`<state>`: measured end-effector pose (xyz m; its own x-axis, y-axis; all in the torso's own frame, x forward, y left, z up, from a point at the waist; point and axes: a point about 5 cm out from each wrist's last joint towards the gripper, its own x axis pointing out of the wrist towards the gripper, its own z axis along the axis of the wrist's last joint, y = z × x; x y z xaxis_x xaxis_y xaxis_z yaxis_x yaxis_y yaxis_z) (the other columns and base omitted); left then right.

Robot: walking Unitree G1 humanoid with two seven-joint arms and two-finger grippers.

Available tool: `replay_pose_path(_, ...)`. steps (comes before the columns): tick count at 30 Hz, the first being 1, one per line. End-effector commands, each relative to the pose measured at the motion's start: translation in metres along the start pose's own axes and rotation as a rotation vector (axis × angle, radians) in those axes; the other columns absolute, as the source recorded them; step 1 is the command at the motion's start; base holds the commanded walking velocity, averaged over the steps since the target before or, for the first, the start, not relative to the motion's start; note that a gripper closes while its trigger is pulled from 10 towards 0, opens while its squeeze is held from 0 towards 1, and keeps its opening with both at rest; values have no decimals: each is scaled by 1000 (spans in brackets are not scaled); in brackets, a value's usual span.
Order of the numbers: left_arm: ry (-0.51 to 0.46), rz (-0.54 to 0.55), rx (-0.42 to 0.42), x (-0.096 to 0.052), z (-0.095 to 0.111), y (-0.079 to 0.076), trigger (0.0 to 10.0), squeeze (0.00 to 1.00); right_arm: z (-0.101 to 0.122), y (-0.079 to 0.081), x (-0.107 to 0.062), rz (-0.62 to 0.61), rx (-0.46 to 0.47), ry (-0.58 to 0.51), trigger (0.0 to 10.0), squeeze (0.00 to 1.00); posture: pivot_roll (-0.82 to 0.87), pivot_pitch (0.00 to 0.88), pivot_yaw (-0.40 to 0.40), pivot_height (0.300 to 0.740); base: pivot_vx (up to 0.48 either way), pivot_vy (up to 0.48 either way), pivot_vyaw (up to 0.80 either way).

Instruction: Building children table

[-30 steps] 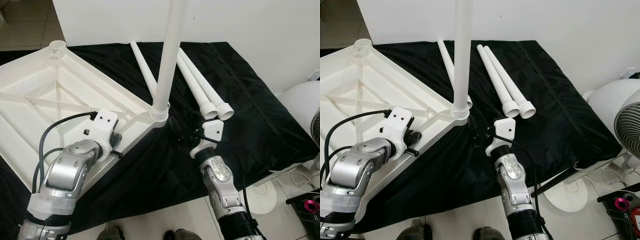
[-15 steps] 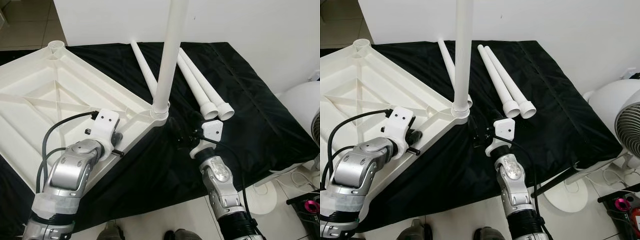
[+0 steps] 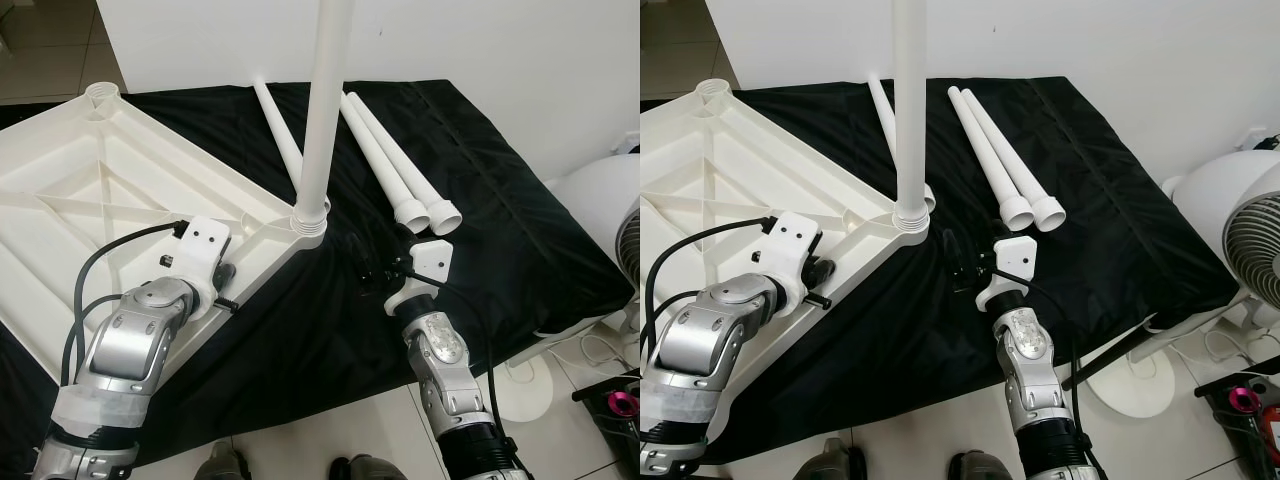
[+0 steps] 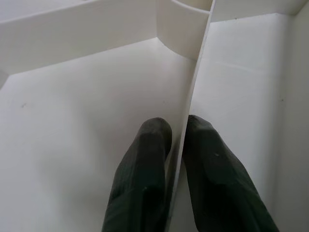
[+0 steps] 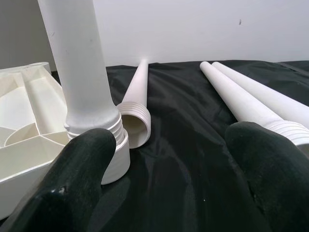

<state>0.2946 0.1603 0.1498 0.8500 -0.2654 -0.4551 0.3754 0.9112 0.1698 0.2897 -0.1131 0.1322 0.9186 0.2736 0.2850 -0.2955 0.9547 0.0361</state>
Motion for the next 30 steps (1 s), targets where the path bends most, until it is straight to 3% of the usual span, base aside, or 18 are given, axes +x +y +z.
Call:
replay_pose_path(1, 4, 83, 29, -4, -2, 12, 10000, 0, -2, -1, -2, -5, -10, 3, 10000, 0, 17, 108, -19, 740, 0, 0, 0)
replay_pose_path(7, 0, 35, 55, -6, -4, 11, 10000, 0, -2, -1, -4, -8, -11, 5, 10000, 0, 17, 109, -19, 740, 0, 0, 0)
replay_pose_path(8, -2, 30, 61, -6, -4, 11, 10000, 169, -2, -1, -4, -8, -12, 5, 10000, 0, 18, 110, -20, 740, 0, 0, 0)
replay_pose_path(9, -3, 27, 64, -6, -4, 11, 10000, 169, -2, -2, -4, -8, -12, 5, 10000, 0, 18, 110, -20, 740, 0, 0, 0)
replay_pose_path(10, -11, 8, 62, -7, -4, 10, 10000, 1000, -2, -2, -4, -7, -13, 5, 10000, 0, 18, 111, -20, 740, 0, 0, 0)
replay_pose_path(17, -54, -55, 82, -11, 2, 4, 10000, 1000, -3, -2, -5, -7, -12, 6, 10000, 0, 18, 114, -21, 740, 0, 0, 0)
replay_pose_path(18, -61, -70, 91, -11, 3, 3, 10000, 690, -3, -2, -5, -6, -12, 6, 10000, 0, 18, 113, -21, 740, 0, 0, 0)
replay_pose_path(19, -61, -70, 91, -11, 3, 3, 10000, 690, -3, -2, -5, -6, -12, 6, 10000, 0, 18, 113, -21, 740, 0, 0, 0)
replay_pose_path(20, -67, -82, 106, -12, 5, 2, 10000, 0, -3, -2, -6, -6, -12, 6, 10000, 0, 19, 115, -22, 740, 0, 0, 0)
replay_pose_path(30, -107, -135, 136, -18, 9, 1, 10000, 0, 0, -10, -3, -43, 6, -7, 10000, 0, 18, 118, -22, 740, 0, 0, 0)
